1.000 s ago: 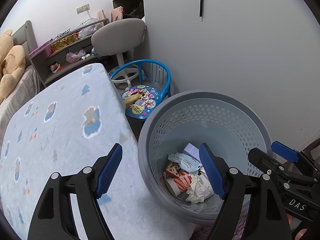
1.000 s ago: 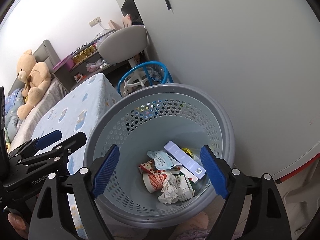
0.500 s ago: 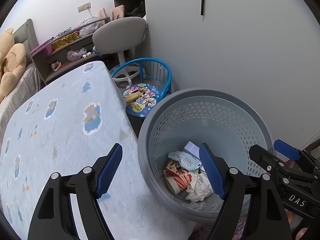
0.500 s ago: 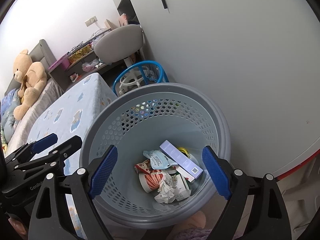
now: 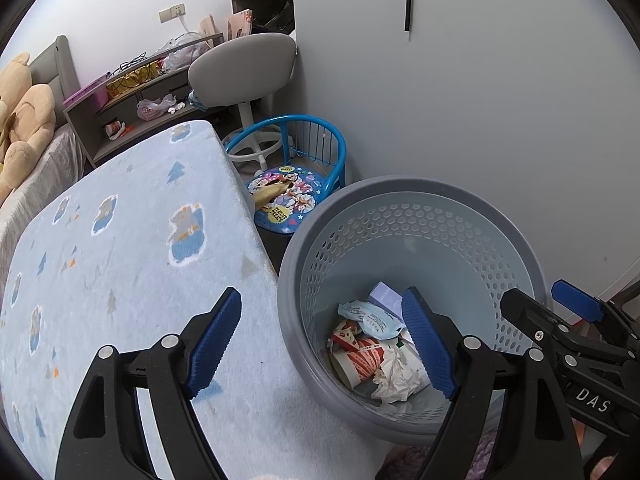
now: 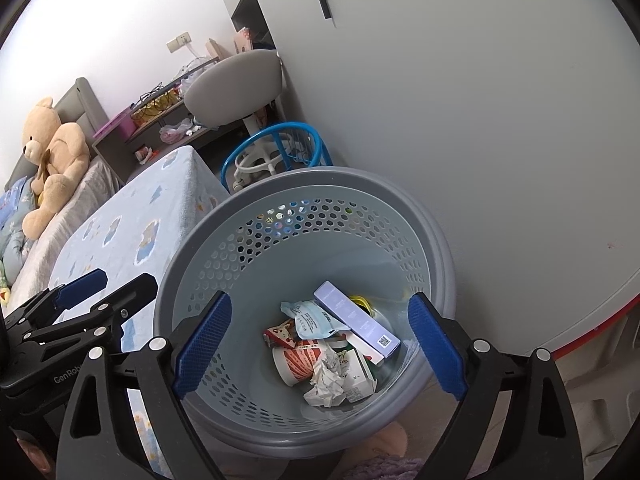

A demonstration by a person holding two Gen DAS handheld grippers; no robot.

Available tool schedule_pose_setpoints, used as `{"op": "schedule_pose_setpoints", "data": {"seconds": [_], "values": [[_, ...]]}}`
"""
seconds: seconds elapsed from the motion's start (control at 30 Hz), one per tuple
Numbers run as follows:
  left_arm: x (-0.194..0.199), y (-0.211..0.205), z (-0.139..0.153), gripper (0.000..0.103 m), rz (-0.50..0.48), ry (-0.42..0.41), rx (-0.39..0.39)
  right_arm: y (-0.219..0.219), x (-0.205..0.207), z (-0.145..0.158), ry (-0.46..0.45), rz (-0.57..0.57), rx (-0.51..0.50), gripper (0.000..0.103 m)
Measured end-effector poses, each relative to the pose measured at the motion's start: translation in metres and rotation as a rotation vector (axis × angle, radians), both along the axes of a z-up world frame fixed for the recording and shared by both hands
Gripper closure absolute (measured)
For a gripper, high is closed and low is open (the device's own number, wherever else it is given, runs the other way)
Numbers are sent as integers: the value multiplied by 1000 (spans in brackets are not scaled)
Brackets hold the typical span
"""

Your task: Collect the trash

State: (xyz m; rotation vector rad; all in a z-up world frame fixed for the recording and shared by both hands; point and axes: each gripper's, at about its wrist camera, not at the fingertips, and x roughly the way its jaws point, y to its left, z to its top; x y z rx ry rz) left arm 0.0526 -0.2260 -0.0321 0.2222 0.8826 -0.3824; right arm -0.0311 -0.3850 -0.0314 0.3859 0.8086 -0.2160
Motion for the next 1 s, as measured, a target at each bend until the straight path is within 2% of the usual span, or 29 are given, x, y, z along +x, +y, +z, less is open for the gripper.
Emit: {"op": "schedule_pose_setpoints", "data": {"seconds": [1.0], "values": [[-4, -1, 2, 24, 5, -30, 13, 0, -1, 0, 2, -3, 0, 13]]}}
